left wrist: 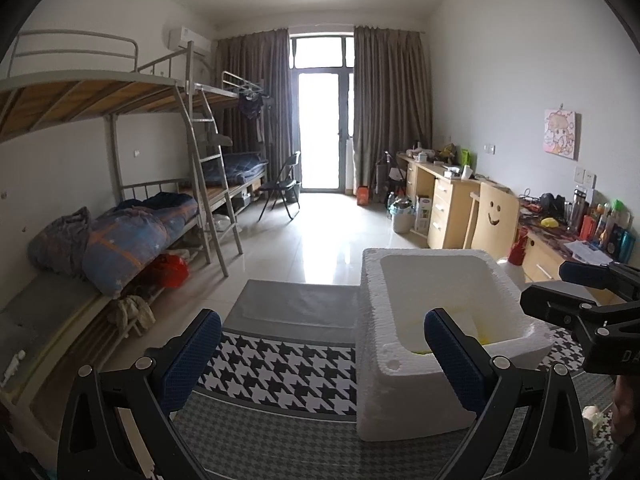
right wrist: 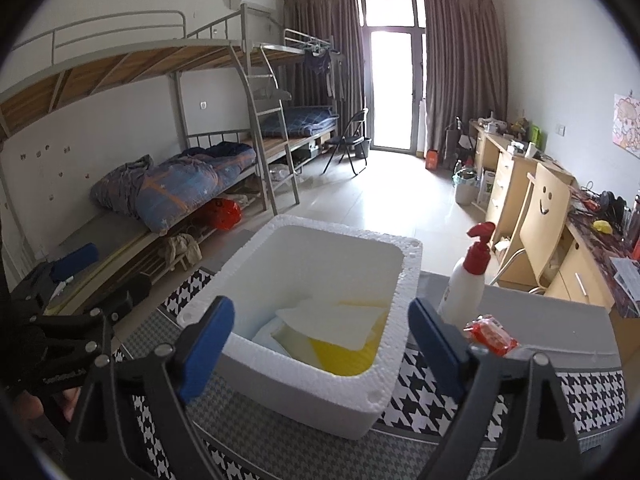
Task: Organize soft objects
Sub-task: 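Withdraw both open tools from the box back over the table, then move the left tool toward the grey sock while the right tool approaches the green plastic bag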
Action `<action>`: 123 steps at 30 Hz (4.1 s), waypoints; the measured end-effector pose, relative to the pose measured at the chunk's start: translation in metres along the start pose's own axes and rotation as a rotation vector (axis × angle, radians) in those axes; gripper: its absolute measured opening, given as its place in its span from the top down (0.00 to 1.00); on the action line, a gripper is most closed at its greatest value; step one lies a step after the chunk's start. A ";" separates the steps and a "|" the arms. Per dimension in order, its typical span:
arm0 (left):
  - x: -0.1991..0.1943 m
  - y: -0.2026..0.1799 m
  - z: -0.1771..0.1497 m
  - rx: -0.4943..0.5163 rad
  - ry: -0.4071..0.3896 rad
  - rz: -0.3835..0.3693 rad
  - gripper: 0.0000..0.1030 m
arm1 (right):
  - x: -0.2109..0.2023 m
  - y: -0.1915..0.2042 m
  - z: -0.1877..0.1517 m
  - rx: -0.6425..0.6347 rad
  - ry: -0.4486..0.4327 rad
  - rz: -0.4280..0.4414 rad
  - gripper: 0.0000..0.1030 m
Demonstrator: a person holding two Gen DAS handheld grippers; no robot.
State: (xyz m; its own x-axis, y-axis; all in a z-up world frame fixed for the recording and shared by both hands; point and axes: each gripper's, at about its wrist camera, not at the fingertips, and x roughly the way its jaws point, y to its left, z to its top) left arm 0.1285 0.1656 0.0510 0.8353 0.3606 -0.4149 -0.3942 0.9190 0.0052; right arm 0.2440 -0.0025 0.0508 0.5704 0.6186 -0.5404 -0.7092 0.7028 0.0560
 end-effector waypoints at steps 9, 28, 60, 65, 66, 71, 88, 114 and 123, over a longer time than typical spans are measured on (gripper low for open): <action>-0.014 -0.015 0.005 0.019 -0.023 -0.035 0.01 | -0.022 -0.005 -0.008 0.008 -0.057 -0.018 0.11; -0.038 -0.040 0.002 0.054 -0.075 -0.122 0.01 | -0.065 -0.020 -0.025 0.046 -0.145 -0.053 0.11; -0.076 -0.076 -0.021 0.109 -0.108 -0.234 0.01 | -0.121 -0.032 -0.073 0.079 -0.213 -0.118 0.11; -0.078 -0.081 -0.025 0.120 -0.096 -0.263 0.01 | -0.127 -0.035 -0.079 0.094 -0.217 -0.141 0.11; -0.079 -0.081 -0.025 0.119 -0.095 -0.272 0.01 | -0.129 -0.035 -0.080 0.094 -0.221 -0.143 0.11; -0.087 -0.086 -0.030 0.121 -0.107 -0.303 0.01 | -0.138 -0.031 -0.086 0.090 -0.233 -0.164 0.11; -0.092 -0.098 -0.053 0.109 -0.107 -0.382 0.01 | -0.150 -0.039 -0.119 0.147 -0.246 -0.224 0.08; -0.065 -0.152 -0.096 0.116 -0.017 -0.521 0.01 | -0.154 -0.077 -0.159 0.224 -0.202 -0.319 0.08; -0.060 -0.165 -0.103 0.146 0.023 -0.539 0.01 | -0.156 -0.086 -0.170 0.237 -0.176 -0.351 0.08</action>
State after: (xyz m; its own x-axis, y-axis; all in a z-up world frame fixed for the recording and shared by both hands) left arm 0.1037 -0.0240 -0.0190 0.8948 -0.1687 -0.4134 0.1452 0.9855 -0.0880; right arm 0.1453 -0.2190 -0.0123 0.8354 0.3644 -0.4115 -0.3574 0.9289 0.0969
